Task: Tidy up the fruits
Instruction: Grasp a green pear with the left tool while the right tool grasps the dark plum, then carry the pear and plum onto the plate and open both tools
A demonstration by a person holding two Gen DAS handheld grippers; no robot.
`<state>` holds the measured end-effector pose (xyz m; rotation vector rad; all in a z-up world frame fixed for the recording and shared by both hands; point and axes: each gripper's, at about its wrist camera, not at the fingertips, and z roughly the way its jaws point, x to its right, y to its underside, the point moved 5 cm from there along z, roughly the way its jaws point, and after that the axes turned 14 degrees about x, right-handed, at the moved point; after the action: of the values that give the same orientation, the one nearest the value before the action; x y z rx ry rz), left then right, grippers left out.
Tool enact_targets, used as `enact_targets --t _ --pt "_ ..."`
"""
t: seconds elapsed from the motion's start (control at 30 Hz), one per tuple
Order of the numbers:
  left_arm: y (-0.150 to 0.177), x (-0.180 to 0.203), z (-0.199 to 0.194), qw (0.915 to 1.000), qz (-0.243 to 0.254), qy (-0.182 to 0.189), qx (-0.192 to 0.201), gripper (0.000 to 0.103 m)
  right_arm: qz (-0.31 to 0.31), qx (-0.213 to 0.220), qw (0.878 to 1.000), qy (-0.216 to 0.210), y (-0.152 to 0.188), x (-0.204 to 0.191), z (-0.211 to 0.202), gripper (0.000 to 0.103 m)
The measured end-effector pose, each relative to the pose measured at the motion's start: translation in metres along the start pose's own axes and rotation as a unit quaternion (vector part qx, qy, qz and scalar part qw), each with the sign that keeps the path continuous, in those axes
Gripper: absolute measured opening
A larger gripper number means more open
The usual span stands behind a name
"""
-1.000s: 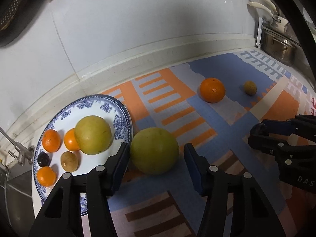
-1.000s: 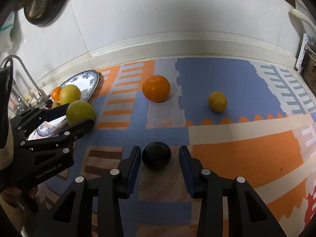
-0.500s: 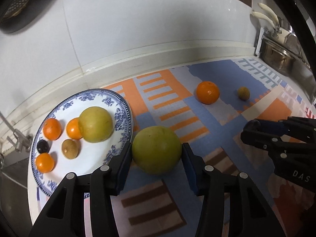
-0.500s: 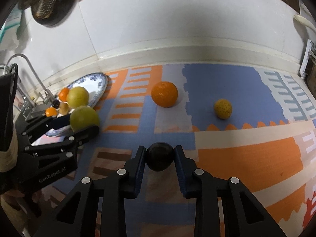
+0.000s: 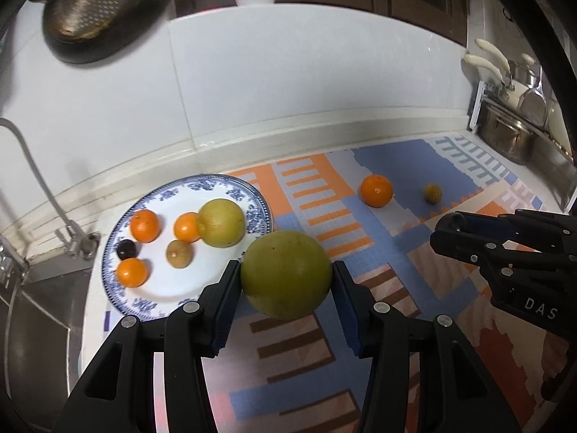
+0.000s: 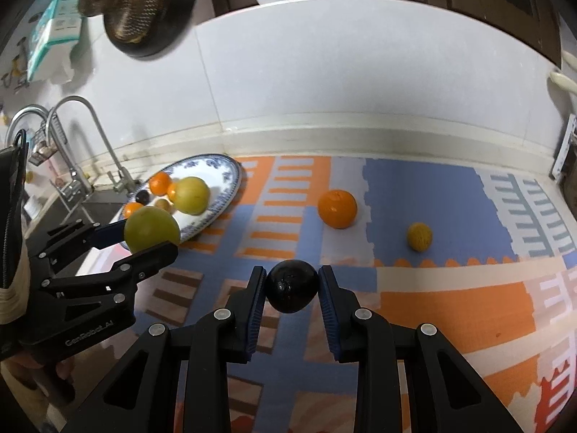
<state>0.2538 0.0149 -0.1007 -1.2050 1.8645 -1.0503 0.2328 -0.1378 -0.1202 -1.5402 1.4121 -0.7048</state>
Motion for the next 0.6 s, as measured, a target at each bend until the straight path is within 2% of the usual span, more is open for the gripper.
enact_targets --t 0.3,0.6 --pt "-0.004 -0.01 -0.031 0.9995 -0.016 -0.022 0.017 0.049 -0.018 0.021 0.999 -0.02 -0.014 -0.018 -0.017 0.031" --pt "-0.009 -0.032 -0.051 0.9976 -0.034 -0.05 0.033 0.049 -0.025 0.028 0.997 -0.065 -0.032 -0.045 -0.011 0.031"
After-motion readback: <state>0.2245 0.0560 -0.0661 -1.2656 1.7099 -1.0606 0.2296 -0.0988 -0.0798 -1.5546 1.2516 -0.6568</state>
